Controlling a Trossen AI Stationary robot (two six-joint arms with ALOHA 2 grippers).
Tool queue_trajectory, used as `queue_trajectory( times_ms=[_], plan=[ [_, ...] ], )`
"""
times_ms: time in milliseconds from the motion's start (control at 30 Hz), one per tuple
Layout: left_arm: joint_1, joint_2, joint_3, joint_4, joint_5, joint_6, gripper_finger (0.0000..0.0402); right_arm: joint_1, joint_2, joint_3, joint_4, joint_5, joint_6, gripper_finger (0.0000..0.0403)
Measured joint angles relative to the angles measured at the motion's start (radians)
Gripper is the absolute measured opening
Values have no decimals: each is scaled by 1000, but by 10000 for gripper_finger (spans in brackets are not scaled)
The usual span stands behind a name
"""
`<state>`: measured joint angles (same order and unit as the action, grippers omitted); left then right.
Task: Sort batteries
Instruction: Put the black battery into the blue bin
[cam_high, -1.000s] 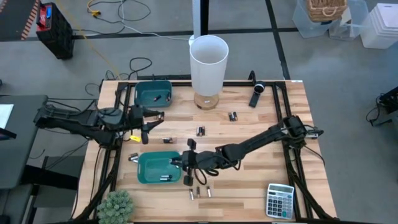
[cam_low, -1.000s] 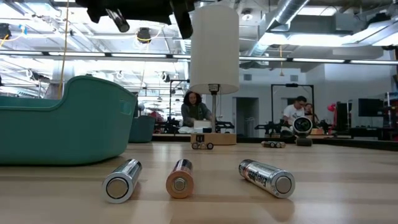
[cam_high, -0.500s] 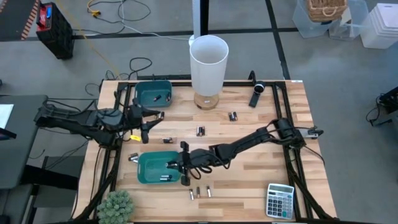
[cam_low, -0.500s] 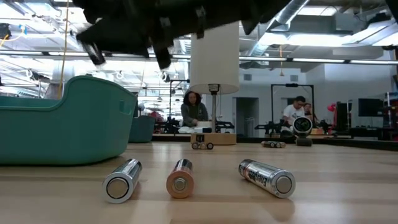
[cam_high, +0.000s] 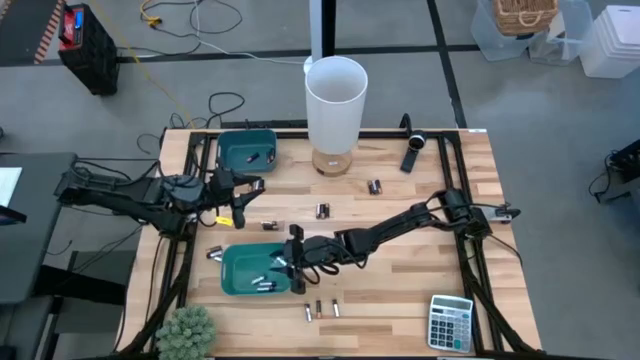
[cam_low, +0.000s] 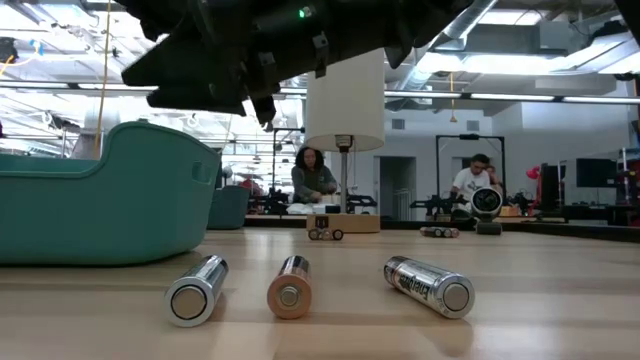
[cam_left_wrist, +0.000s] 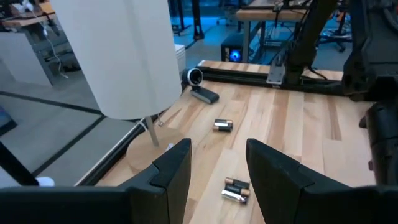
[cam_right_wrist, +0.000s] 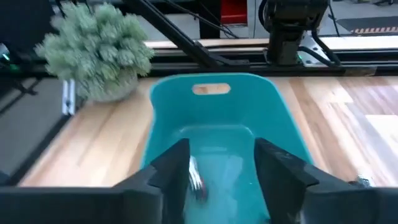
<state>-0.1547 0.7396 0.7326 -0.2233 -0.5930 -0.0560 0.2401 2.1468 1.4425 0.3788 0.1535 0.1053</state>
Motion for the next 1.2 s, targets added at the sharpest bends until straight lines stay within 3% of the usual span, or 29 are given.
queue_trajectory(
  times_ms=[300,567,767,967,1200],
  plan=[
    [0,0,0,-33,0,10,148,0,-156,-63,-75,20,-113,204],
    [0,0,0,-46,1,2,148,-46,-412,-459,284,148,-123,196],
    [7,18,0,-66,2,-48,148,-101,-580,-677,366,168,-33,196],
    [81,87,2,-67,7,-118,148,-132,-683,-723,355,167,-79,196],
    [229,213,46,-194,65,-216,148,-166,-817,-713,336,167,-197,196]
  ],
)
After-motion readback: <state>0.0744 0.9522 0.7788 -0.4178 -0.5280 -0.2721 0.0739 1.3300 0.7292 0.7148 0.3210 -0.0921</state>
